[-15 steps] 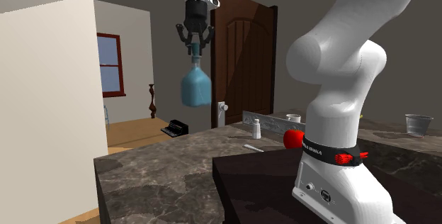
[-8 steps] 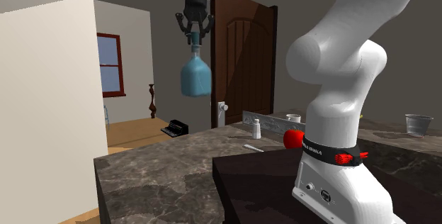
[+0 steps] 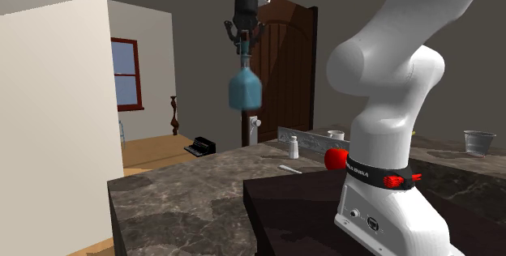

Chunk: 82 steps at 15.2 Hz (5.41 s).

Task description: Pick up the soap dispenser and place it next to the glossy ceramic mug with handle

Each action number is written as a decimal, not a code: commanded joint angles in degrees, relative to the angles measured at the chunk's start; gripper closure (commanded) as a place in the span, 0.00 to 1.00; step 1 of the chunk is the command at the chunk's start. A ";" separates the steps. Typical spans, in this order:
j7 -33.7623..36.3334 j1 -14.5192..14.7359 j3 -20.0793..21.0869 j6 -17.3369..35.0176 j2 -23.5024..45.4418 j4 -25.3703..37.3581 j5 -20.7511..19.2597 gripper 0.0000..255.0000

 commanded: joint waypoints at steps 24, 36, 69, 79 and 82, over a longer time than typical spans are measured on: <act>-33.10 -12.58 -24.46 7.52 12.64 2.04 -11.52 1.00; -47.98 -18.14 -33.25 8.78 30.31 17.72 -10.56 1.00; -65.87 -35.70 -36.31 1.74 76.54 68.90 0.53 1.00; -66.62 -35.10 -36.07 8.62 77.63 62.97 0.99 1.00; -66.83 -35.02 -35.95 10.45 78.28 61.75 1.18 1.00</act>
